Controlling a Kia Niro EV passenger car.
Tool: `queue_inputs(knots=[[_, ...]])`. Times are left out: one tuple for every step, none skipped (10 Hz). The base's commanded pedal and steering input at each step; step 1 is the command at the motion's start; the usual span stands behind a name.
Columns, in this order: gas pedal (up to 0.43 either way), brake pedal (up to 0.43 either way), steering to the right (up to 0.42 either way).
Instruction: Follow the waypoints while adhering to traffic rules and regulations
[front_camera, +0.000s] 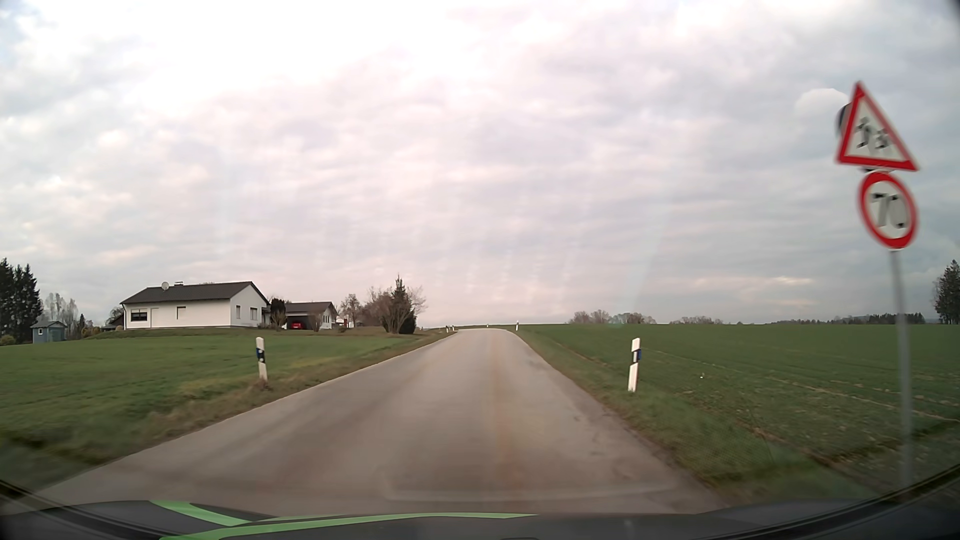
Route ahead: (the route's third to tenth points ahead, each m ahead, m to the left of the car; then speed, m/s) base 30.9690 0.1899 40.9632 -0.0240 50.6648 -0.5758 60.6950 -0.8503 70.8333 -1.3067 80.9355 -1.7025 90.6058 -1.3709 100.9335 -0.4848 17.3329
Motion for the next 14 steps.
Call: queue_inputs(knots=[[0.189, 0.0, 0.008], [0.189, 0.0, 0.008], [0.189, 0.0, 0.009], [0.189, 0.0, 0.008], [0.189, 0.0, 0.009], [0.189, 0.0, 0.009], [0.189, 0.0, 0.01], [0.189, 0.0, 0.011], [0.189, 0.0, 0.01], [0.189, 0.0, 0.01], [0.189, 0.0, 0.01], [0.189, 0.0, 0.01], [0.189, 0.0, 0.01], [0.189, 0.0, 0.008]])
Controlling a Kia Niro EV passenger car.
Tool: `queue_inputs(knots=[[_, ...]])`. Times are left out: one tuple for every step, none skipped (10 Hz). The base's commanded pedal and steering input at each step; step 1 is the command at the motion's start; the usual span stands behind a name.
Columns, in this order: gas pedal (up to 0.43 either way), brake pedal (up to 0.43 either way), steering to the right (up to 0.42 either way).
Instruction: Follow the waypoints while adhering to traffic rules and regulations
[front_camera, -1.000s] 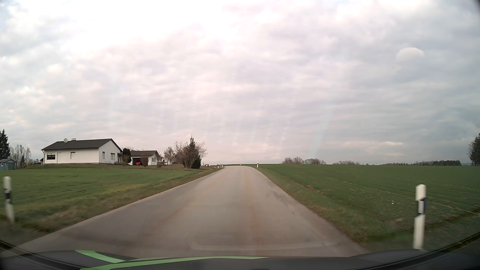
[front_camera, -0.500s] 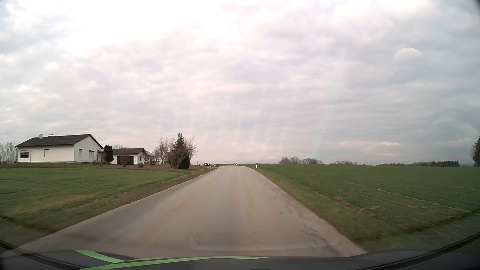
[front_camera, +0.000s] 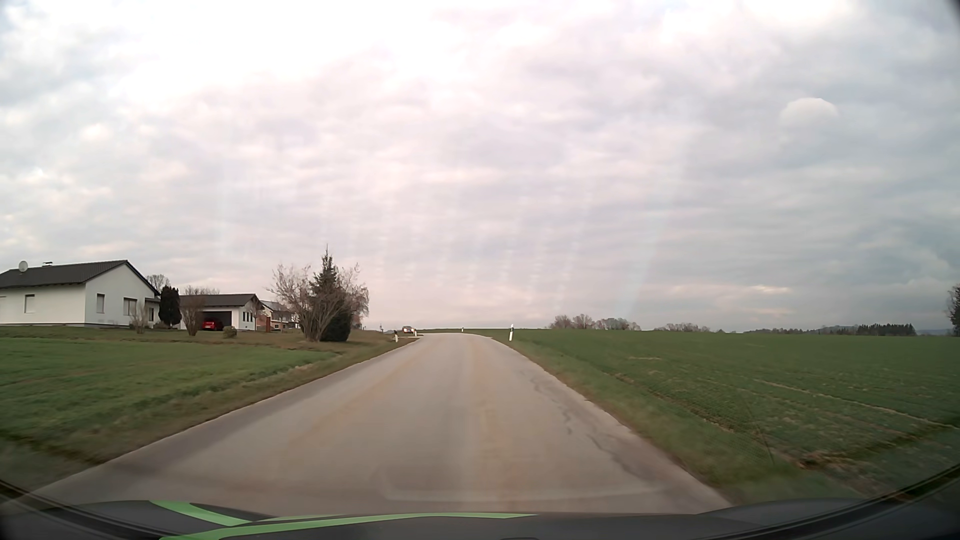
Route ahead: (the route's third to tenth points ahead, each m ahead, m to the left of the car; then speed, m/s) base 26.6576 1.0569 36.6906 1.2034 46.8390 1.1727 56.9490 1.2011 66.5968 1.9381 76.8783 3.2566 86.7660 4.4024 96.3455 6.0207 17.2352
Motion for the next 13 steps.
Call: queue_inputs(knots=[[0.189, 0.0, 0.007], [0.189, 0.0, 0.007], [0.189, 0.0, 0.005], [0.189, 0.0, 0.003], [0.189, 0.0, 0.004], [0.189, 0.0, 0.003], [0.189, 0.0, 0.002], [0.189, 0.0, -0.001], [0.189, 0.0, -0.004], [0.189, 0.0, -0.006], [0.189, 0.0, -0.007], [0.189, 0.0, -0.007], [0.189, 0.0, -0.007]])
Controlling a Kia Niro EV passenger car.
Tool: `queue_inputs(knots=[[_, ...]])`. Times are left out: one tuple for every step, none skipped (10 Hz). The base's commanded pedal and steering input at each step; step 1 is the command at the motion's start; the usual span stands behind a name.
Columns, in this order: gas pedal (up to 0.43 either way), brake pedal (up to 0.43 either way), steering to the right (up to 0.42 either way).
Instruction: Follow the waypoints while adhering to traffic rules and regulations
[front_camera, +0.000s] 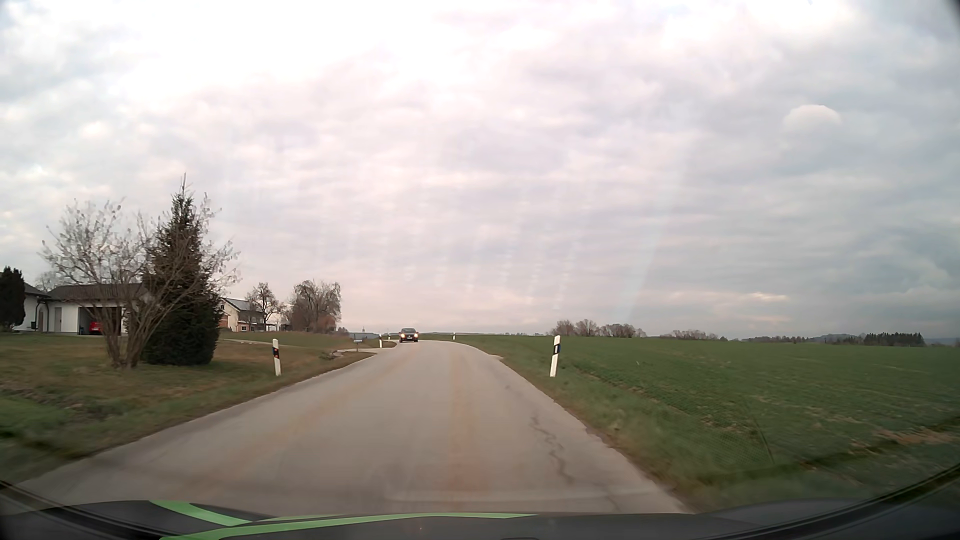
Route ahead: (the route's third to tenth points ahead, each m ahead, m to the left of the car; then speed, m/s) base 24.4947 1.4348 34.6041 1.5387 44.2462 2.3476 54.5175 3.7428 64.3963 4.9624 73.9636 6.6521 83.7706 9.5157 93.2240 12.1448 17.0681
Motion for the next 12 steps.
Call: queue_inputs(knots=[[0.189, 0.0, -0.007], [0.189, 0.0, -0.007], [0.189, 0.0, -0.007], [0.189, 0.0, -0.006], [0.189, 0.0, -0.006], [0.189, 0.0, -0.006], [0.189, 0.0, -0.006], [0.189, 0.0, -0.006], [0.189, 0.0, -0.006], [0.189, 0.0, -0.007], [0.189, 0.0, -0.008], [0.189, 0.0, -0.011]])
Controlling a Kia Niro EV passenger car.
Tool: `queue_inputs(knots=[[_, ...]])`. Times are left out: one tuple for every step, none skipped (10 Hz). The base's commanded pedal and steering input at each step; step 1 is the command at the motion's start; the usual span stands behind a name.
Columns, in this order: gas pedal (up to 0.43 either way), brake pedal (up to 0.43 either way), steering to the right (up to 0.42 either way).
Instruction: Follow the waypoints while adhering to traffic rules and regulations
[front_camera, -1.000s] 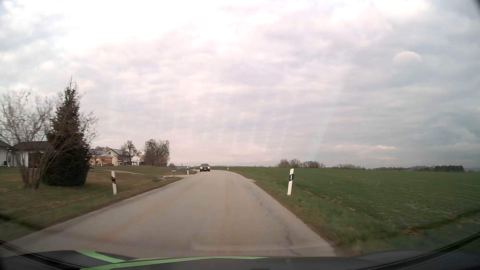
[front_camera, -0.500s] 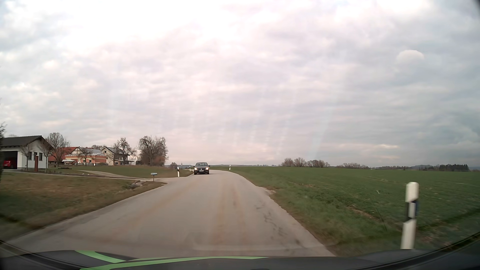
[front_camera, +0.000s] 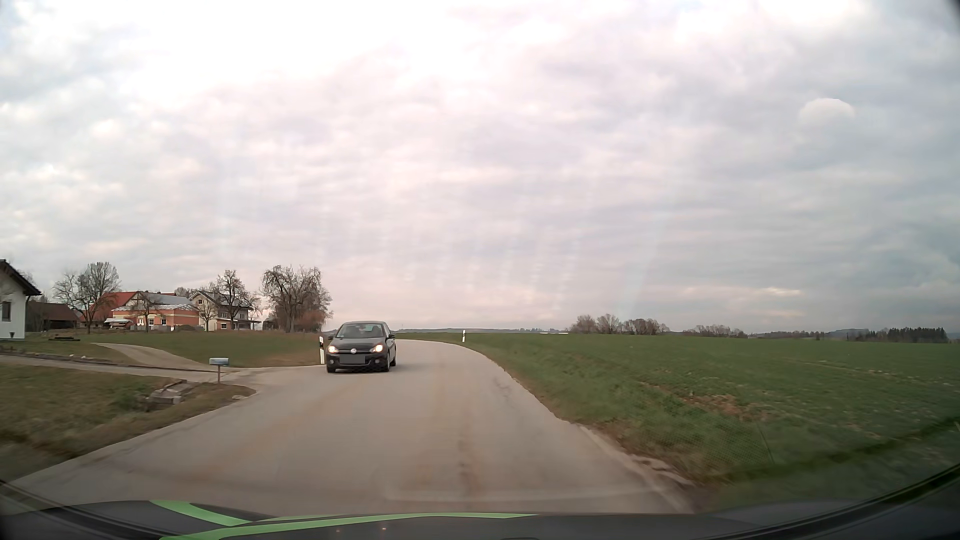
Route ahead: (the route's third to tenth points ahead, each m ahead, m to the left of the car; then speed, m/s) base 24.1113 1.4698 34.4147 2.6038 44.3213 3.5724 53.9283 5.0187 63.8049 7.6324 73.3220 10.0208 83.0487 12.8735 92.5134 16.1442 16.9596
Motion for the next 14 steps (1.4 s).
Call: queue_inputs(knots=[[0.189, 0.0, -0.012], [0.189, 0.0, -0.014], [0.189, 0.0, -0.018], [0.189, 0.0, -0.019], [0.189, 0.0, -0.019], [0.189, 0.0, -0.02], [0.189, 0.0, -0.02], [0.189, 0.0, -0.02], [0.197, 0.0, -0.02], [0.197, 0.0, -0.02], [0.197, 0.0, -0.02], [0.197, 0.0, -0.02], [0.197, 0.0, -0.02], [0.197, 0.0, -0.02]])
